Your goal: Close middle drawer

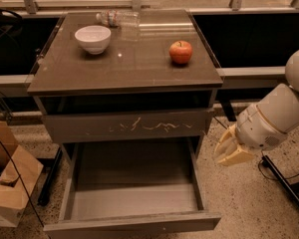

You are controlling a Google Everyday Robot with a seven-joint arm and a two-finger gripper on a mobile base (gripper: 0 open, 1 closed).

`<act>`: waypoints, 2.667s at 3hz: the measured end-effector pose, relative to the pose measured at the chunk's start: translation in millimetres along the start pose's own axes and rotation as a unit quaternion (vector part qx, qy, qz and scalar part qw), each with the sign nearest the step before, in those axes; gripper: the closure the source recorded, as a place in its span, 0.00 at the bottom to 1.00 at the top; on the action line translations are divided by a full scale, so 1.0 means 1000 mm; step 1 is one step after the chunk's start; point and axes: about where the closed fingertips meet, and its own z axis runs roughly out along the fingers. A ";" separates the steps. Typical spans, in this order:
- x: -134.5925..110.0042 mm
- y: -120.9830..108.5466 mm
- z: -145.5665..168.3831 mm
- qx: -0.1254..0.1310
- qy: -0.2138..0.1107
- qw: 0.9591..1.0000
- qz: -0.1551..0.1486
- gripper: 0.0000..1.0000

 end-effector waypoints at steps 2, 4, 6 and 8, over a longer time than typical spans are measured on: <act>0.010 0.002 0.029 -0.026 -0.011 0.999 -0.025 1.00; 0.060 0.051 0.131 -0.111 -0.064 0.990 -0.051 1.00; 0.089 0.076 0.230 -0.146 -0.104 0.984 0.011 1.00; 0.110 0.062 0.326 -0.181 -0.110 0.972 0.100 1.00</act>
Offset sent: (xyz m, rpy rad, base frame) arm -0.0106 0.0104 -0.0863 0.0726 0.0646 0.1899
